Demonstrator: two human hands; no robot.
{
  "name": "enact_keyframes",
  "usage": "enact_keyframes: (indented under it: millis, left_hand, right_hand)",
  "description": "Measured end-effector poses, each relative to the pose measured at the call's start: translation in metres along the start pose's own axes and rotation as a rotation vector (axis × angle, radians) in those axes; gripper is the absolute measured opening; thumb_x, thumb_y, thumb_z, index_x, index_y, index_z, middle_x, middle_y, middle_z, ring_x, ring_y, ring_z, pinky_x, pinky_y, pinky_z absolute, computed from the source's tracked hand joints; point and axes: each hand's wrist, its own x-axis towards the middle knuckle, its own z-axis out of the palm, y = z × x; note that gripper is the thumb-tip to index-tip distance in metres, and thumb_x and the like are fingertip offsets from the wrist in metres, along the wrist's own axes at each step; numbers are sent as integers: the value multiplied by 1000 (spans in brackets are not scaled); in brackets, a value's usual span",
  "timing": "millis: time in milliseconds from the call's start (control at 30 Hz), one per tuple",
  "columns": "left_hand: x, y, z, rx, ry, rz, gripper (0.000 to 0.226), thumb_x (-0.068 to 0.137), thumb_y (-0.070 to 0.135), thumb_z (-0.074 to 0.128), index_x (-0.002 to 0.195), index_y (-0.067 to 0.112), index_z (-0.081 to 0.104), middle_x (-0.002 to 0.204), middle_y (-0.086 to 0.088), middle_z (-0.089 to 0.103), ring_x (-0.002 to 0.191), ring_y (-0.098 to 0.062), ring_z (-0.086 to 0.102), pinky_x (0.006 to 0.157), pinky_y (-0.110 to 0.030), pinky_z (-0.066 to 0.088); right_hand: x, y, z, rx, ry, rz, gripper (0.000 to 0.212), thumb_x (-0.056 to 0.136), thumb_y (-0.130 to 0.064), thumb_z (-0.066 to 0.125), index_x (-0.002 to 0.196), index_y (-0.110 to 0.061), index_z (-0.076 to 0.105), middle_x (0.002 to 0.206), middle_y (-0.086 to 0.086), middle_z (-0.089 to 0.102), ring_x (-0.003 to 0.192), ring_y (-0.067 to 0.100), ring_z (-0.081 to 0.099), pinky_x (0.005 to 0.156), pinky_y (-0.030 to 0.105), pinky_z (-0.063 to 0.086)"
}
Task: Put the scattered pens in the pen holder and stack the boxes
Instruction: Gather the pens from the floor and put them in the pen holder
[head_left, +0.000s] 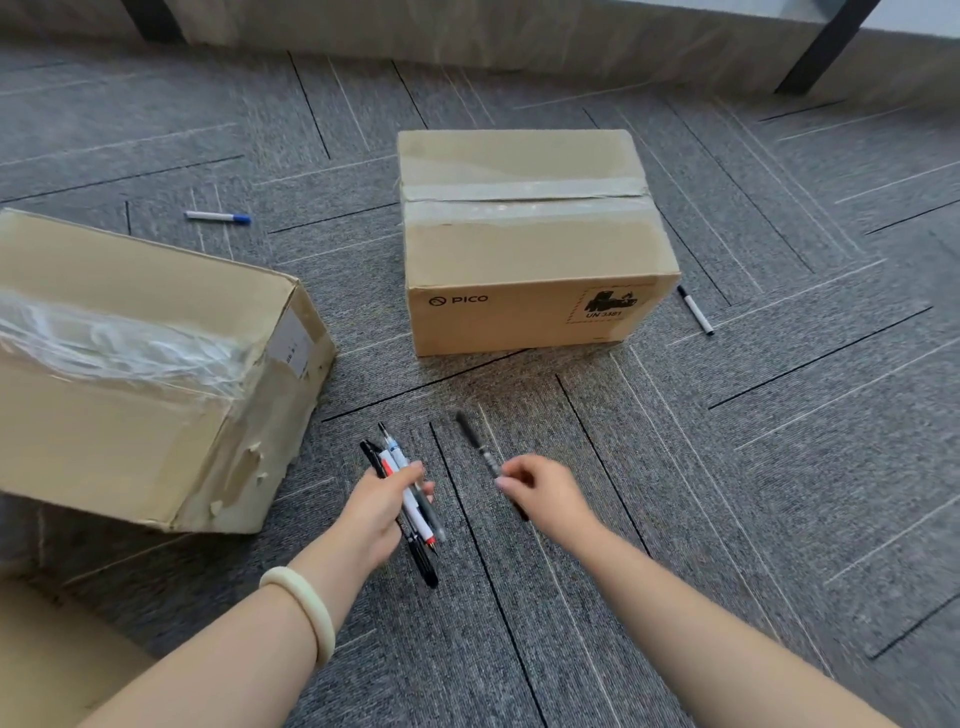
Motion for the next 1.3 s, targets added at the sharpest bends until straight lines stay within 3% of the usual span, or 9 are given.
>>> enact_keyframes:
  millis: [233,300,400,533,667,833,967,1167,1300]
  left_hand:
    - [-7,2,9,8,-14,10,52,85,16,64,130,-2,44,107,-18,69,102,-28,65,103,-51,42]
    - [-9,4,8,-18,-12,25,67,81,19,68,136,-3,36,113,-20,68,102,-28,67,88,-50,54]
    - [-12,6,7,-37,-16,37,46,92,8,55,132,-4,37,117,-24,65,91,-27,69,54,-39,59]
    - [-18,12,10,-40,-35,81,37,92,0,51,124,3,33,100,-19,64,80,-26,64,72,-53,54]
    - [-29,31,20,39,-39,89,45,91,1,53,132,-5,37,115,-23,64,67,-15,67,71,-37,49]
    - [-67,71,34,44,-51,41,46,90,2,57,131,-7,39,79,-9,56,70,-21,55,85,-41,44]
    - [-96,108,46,-1,-61,2,18,90,3,55,106,0,48,76,-12,56,68,-24,55,81,-43,48]
    - [-66,115,70,-170,59,-25,16,91,2,53,105,3,46,76,-10,50,68,-21,54,76,-33,49]
    - [-25,107,73,-211,173,-35,5,90,3,52,91,4,47,71,-8,49,65,-20,54,67,-33,48]
  right_hand:
    - [-20,-29,26,45,-24,-90,24,89,-22,60,108,-8,67,102,3,68,85,7,53,79,16,39]
    - [-21,-28,28,46,-17,-83,21,88,-21,61,103,-8,68,88,-4,64,78,6,54,74,15,41]
    - [-24,-31,33,20,1,-76,16,85,-22,65,96,-11,69,82,-6,61,77,9,56,78,25,47]
    - [-33,-43,26,-10,-18,-111,23,84,-26,66,100,-10,70,85,-5,61,78,10,55,76,24,46]
    - [-41,-53,-16,-34,3,-55,27,87,-32,61,107,-14,68,92,-5,65,83,11,60,84,29,54]
    - [-62,-67,-99,-154,26,103,26,90,-29,57,110,-13,65,100,1,68,90,22,67,79,32,56]
    - [-96,-83,-168,-343,-34,164,28,92,-26,54,112,-9,63,101,7,69,80,12,61,74,26,54]
    - [-54,-41,-222,-244,92,249,26,92,-19,56,111,-3,63,97,13,69,71,15,61,61,23,49]
    - [21,3,-231,-237,111,294,31,90,-18,59,115,1,61,108,18,68,81,21,62,72,33,54]
